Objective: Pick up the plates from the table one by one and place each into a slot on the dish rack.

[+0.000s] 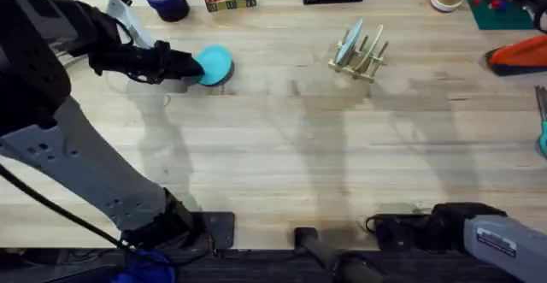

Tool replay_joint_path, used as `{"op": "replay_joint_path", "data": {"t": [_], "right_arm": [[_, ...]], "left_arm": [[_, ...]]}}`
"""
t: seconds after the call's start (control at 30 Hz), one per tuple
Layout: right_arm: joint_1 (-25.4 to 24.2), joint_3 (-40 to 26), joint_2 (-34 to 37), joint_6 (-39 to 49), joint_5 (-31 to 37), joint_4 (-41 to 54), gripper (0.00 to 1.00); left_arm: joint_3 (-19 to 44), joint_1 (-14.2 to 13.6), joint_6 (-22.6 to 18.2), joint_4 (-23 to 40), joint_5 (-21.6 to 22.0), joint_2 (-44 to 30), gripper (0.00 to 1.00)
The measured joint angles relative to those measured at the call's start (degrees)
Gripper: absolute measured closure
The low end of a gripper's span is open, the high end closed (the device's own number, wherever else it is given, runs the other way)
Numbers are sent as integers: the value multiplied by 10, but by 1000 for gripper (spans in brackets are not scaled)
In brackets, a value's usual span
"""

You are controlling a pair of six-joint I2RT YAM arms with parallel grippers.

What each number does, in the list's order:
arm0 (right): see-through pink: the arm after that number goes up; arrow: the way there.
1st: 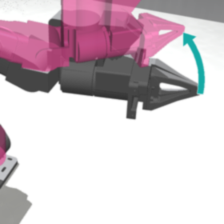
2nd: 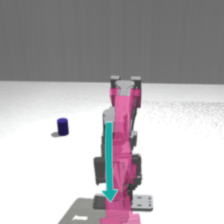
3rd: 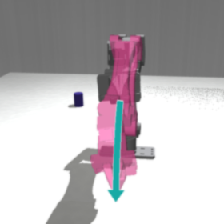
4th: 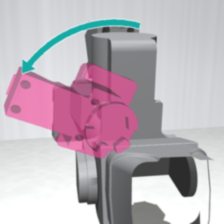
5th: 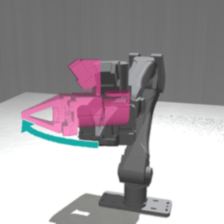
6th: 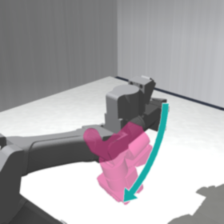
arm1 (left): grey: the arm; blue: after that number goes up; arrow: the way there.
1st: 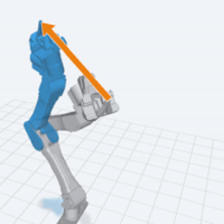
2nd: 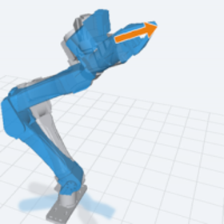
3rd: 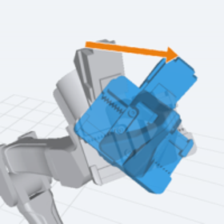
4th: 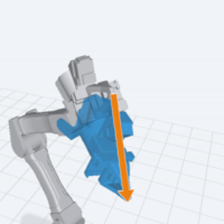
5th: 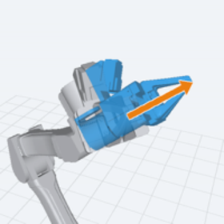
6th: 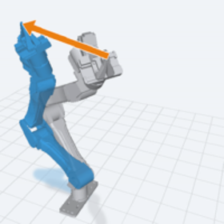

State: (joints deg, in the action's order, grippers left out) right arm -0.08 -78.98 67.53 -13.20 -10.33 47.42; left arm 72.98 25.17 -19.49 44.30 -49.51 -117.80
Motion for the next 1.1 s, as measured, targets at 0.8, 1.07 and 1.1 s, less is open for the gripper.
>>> {"op": "replay_joint_path", "data": {"t": [0.8, 1.07, 1.1], "right_arm": [[233, -1, 127, -15, -40, -124, 7], [293, -2, 176, -13, -43, -170, 9], [297, -4, 180, -13, -43, -170, 8]], "left_arm": [[-5, 0, 6, -7, -5, 1, 959], [-5, 0, 7, -7, -5, 1, 960], [-5, 0, 7, -7, -5, 1, 959]]}}
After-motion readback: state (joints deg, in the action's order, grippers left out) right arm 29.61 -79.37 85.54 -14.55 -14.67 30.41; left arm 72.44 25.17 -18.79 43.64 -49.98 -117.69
